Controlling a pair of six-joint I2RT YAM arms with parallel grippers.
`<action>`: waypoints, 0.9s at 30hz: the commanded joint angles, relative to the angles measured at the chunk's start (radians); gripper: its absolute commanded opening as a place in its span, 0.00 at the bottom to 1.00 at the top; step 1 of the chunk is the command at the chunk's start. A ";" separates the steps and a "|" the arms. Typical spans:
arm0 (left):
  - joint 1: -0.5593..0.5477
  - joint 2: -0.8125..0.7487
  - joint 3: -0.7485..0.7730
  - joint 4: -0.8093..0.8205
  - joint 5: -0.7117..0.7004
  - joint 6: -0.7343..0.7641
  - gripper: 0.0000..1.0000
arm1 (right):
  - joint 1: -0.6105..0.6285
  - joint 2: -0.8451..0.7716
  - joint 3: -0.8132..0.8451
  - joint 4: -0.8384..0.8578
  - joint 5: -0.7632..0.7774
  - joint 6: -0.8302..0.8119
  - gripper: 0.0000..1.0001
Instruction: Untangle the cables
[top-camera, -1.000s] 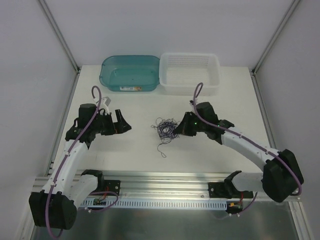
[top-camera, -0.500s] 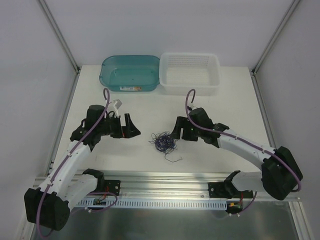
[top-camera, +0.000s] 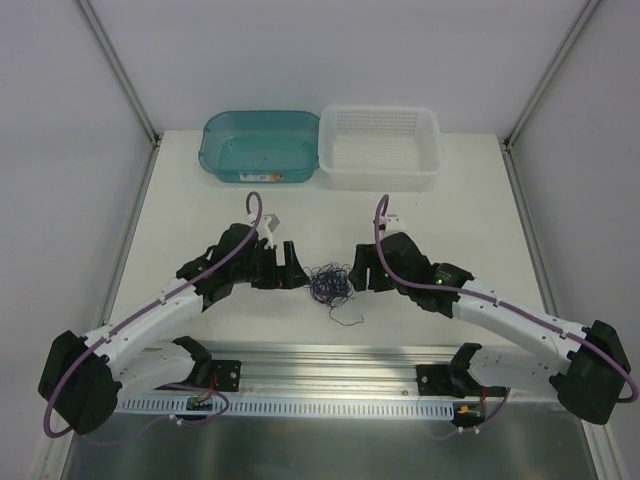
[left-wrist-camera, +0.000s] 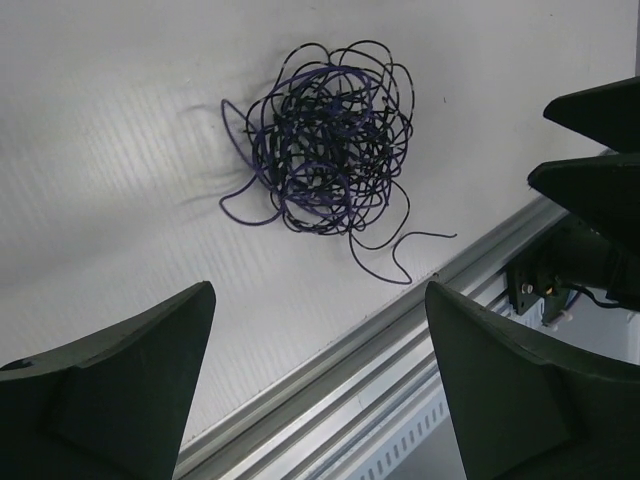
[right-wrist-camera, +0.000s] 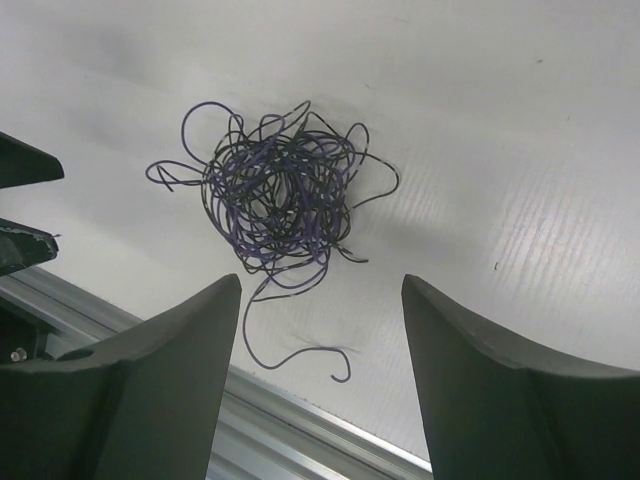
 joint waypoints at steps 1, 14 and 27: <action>-0.058 0.086 0.103 0.067 -0.066 0.126 0.88 | 0.014 -0.040 -0.041 0.032 0.037 -0.012 0.69; -0.173 0.445 0.284 0.060 -0.153 0.376 0.79 | 0.030 -0.195 -0.169 0.083 0.004 -0.011 0.69; -0.185 0.604 0.320 0.060 -0.102 0.307 0.00 | 0.031 0.029 -0.189 0.337 -0.078 0.044 0.69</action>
